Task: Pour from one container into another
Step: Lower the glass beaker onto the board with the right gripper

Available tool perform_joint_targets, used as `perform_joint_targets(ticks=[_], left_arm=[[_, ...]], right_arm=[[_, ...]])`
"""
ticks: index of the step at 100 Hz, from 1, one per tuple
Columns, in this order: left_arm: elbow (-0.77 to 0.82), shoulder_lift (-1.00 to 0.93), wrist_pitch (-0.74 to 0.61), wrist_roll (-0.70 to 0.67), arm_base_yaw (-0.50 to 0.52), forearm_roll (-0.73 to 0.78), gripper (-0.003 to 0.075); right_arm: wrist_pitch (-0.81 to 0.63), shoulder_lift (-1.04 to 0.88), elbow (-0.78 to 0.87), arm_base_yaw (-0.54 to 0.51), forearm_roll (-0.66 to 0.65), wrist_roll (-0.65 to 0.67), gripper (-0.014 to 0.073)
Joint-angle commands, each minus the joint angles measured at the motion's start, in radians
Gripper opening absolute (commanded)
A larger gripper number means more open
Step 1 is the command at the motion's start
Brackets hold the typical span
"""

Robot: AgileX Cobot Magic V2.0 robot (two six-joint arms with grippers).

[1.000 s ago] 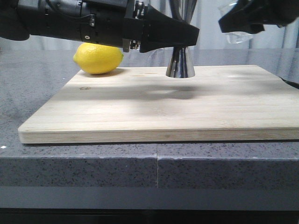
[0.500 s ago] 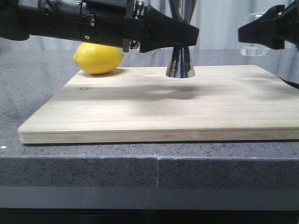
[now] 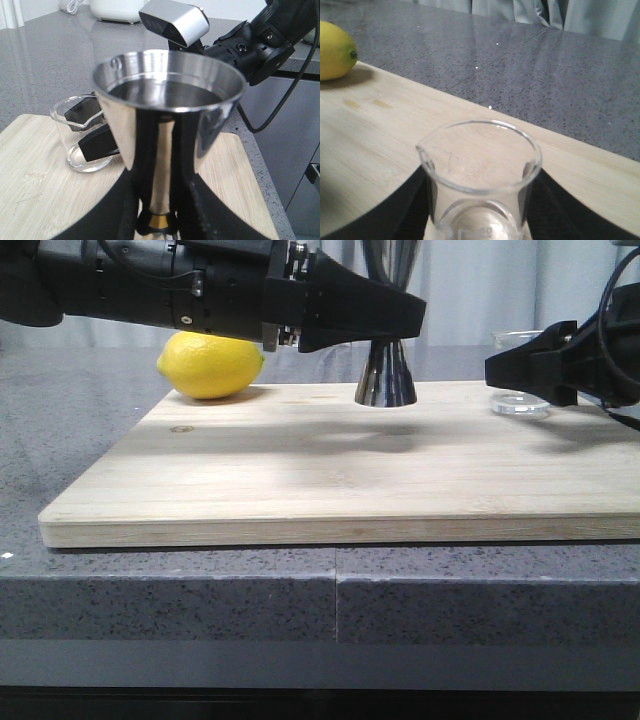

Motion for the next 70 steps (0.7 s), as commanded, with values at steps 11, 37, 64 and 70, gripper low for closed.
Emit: perform_joint_targets(ticks=[11,37,64,70], left_arm=[[-0.031,-0.048,0.112,-0.008,-0.008,-0.075,0.0058],[-0.031,-0.048,0.112,-0.008,-0.008,-0.075,0.0058],[-0.031,-0.048,0.112,-0.008,-0.008,-0.075,0.0058],[-0.031,-0.048,0.112,-0.008,-0.008,-0.075,0.0058]], right_arm=[[-0.115,0.002,-0.021,-0.007,0.054,-0.048,0.0299],[-0.120,0.013,-0.021,-0.007,0.082,-0.076,0.0299],[-0.099,0.019,-0.021,-0.007,0.083,-0.093,0.0299],[-0.099,0.032,-0.021,-0.007,0.083,-0.093,0.0299]])
